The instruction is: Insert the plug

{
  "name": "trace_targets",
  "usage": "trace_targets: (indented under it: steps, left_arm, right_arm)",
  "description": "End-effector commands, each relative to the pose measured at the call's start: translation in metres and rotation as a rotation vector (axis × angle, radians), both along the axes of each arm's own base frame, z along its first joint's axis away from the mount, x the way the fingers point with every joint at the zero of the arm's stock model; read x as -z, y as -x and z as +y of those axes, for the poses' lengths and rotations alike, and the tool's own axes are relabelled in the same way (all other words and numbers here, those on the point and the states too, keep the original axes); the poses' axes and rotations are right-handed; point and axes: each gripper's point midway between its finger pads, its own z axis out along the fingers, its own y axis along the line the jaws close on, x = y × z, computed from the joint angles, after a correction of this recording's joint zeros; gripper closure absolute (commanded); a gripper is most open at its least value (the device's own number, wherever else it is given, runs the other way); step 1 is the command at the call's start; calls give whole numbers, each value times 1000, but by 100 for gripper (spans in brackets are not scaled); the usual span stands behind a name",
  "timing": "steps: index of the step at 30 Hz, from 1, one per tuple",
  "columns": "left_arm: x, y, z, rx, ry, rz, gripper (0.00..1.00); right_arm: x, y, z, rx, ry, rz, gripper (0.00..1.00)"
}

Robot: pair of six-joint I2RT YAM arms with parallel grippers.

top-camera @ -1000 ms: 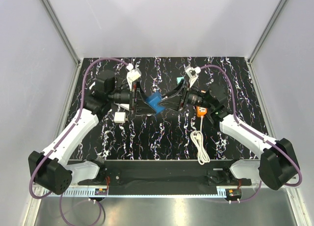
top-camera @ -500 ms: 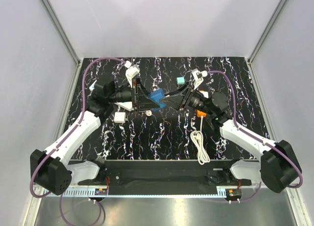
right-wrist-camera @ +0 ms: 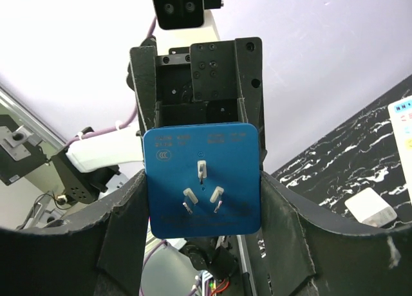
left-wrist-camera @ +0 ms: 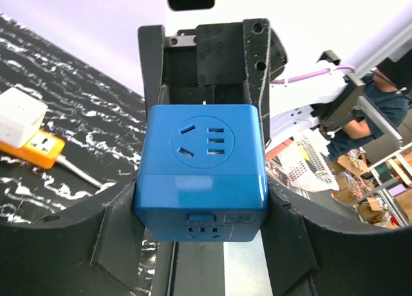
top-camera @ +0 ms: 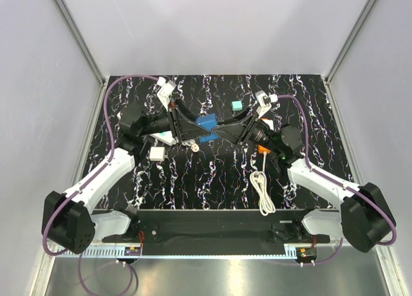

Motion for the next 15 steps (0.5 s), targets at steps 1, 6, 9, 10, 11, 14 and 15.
trace_targets:
  steps: [1, 6, 9, 10, 11, 14, 15]
  left_arm:
    - [-41, 20, 5, 66, 100, -148, 100]
    - [5, -4, 12, -22, -179, -63, 100]
    - [8, -34, 41, -172, -334, -146, 100]
    - [12, -32, 53, -193, -405, -96, 100]
    - [21, -47, 69, -249, -461, -73, 100]
    - [52, -84, 120, -464, -752, -49, 100]
    - [58, -92, 133, -482, -824, -76, 100]
  right_arm:
    - [9, -7, 2, 13, 5, 28, 100]
    - [4, -6, -4, 49, 38, 16, 39]
    - [6, -3, -11, 94, 120, 9, 8]
    - [7, -2, -13, 107, 142, 13, 2]
    - [8, 2, -17, 117, 183, 35, 0]
    - [14, 3, -26, 166, 267, 39, 0]
    - [15, 1, -30, 196, 288, 34, 0]
